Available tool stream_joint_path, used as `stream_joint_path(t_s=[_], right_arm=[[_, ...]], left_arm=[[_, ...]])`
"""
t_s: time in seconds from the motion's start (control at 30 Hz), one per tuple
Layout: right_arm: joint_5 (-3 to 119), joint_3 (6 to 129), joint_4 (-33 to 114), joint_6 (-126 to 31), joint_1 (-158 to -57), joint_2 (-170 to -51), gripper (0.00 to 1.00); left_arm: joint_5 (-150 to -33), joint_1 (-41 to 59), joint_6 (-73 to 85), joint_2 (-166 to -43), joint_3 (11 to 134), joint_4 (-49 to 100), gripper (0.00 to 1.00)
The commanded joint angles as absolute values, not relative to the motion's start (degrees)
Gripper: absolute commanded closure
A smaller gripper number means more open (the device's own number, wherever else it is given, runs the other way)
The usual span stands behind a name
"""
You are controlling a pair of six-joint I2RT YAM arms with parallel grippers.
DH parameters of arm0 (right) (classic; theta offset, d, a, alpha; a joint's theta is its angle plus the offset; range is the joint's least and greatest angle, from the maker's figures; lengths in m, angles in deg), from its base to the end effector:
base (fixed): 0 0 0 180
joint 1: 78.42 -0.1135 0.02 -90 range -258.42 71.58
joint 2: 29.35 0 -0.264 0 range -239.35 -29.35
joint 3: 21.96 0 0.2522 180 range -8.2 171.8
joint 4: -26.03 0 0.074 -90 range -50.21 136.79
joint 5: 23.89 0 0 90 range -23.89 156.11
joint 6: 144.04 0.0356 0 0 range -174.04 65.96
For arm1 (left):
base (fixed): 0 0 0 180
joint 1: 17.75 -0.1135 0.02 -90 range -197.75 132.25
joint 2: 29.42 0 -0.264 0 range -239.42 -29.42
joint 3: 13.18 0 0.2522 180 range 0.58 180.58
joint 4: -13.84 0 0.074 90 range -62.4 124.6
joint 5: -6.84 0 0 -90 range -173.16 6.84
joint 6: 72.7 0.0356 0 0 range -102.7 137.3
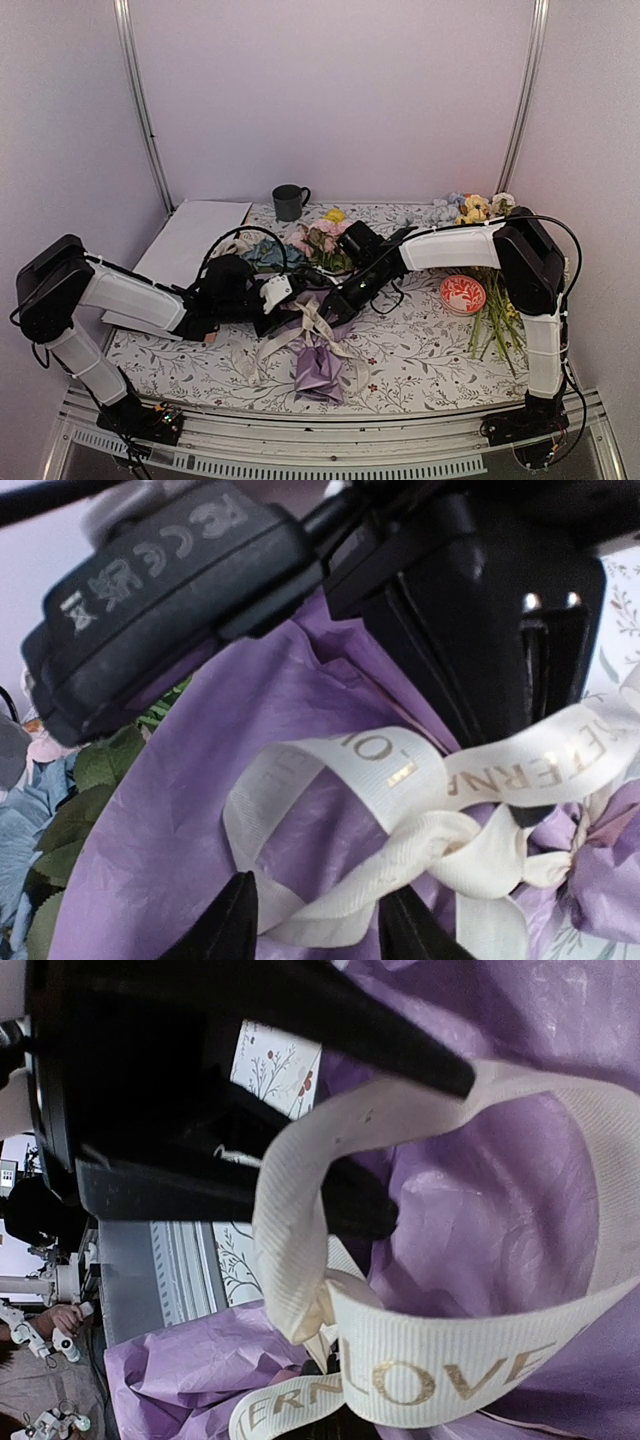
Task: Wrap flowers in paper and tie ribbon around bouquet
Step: Tie the half-tied ribbon around the folded bouquet.
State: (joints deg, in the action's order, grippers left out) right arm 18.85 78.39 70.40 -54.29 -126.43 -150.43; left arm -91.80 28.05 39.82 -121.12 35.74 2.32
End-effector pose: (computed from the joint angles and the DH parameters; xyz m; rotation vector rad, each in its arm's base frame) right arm 0.2706 0.3397 0.1613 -1.3773 2.4199 1.3565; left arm 0.2097 -0.2233 0.1494 1.2730 1.7145 -0.4001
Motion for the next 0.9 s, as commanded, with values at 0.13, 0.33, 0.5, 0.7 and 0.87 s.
stream_joint_path(t_s=[0.13,0.33,0.5,0.7,0.87], right_arm=[[19.72,78.11,71.26,-55.58,-126.46,-148.90,1.00],[30.15,77.81,72.35,-52.41,-125.38,-147.48,1.00],[36.25,78.24,71.88,-48.85,-125.42,-146.05,1.00],[39.41,77.71,69.79,-44.81,-125.35,-144.14,1.00],[38.86,73.49,66.24,-39.81,-123.58,-141.54,1.00]], left_arm=[[-88.29,29.82,34.41,-116.81,34.64,2.63,1.00],[-84.51,32.96,24.25,-110.42,33.18,13.97,1.00],[-83.57,36.87,16.76,-109.14,31.60,18.08,1.00],[-84.44,40.03,8.71,-110.04,32.39,23.76,1.00],[-84.84,40.63,2.84,-109.54,32.95,28.84,1.00]])
